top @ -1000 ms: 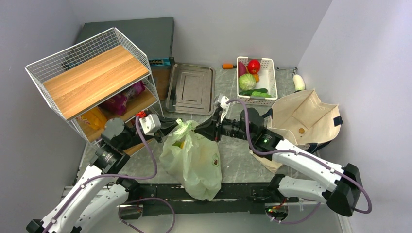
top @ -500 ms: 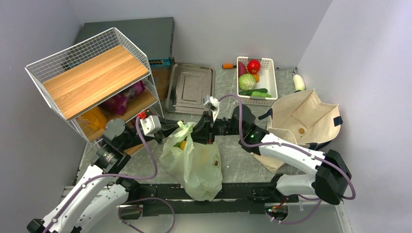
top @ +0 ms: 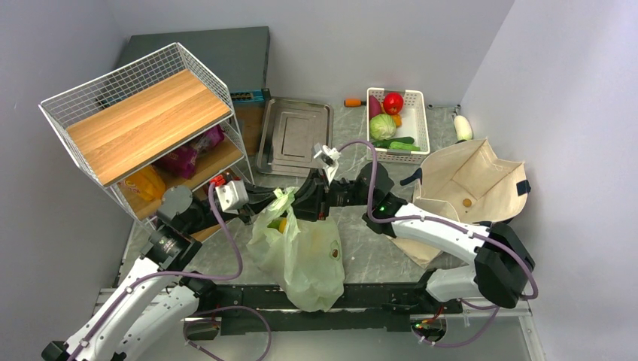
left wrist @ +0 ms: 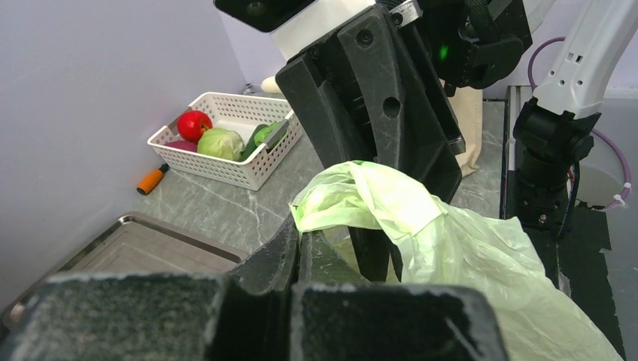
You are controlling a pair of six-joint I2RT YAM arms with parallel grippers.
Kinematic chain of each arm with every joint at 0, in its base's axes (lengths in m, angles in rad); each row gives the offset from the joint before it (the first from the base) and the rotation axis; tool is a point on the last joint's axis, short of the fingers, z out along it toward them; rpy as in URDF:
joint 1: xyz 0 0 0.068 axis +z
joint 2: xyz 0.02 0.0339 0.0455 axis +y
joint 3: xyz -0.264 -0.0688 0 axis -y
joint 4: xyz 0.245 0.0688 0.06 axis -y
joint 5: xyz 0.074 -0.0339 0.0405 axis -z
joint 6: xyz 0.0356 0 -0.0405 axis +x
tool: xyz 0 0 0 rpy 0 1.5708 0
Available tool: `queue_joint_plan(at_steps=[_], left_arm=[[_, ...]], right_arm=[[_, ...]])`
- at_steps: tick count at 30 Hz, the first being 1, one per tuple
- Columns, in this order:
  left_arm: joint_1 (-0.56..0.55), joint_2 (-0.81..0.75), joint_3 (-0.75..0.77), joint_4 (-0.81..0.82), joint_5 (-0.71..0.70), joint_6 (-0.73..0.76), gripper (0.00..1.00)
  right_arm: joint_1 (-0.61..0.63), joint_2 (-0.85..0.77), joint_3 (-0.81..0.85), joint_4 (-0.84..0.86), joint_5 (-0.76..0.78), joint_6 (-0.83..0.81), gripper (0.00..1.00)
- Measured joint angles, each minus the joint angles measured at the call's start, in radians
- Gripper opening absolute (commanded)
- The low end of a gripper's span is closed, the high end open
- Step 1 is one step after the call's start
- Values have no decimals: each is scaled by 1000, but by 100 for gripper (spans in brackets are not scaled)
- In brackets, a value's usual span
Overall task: Place the food into the grocery bag and tie it
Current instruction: Tie the grocery bag at the center of the board.
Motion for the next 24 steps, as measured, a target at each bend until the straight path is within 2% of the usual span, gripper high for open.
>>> queue_joint_plan(at_steps=[5, 17, 24], left_arm=[[1, 0, 0, 0, 0, -7, 0], [13, 0, -4, 3, 1, -23, 0], [20, 0, -4, 11, 14, -32, 0]], right_arm=[[-1, 19, 5, 24, -13, 21, 31], [-2, 44, 28, 35, -81, 18, 36], [-3, 44, 27, 97, -66, 41, 46]])
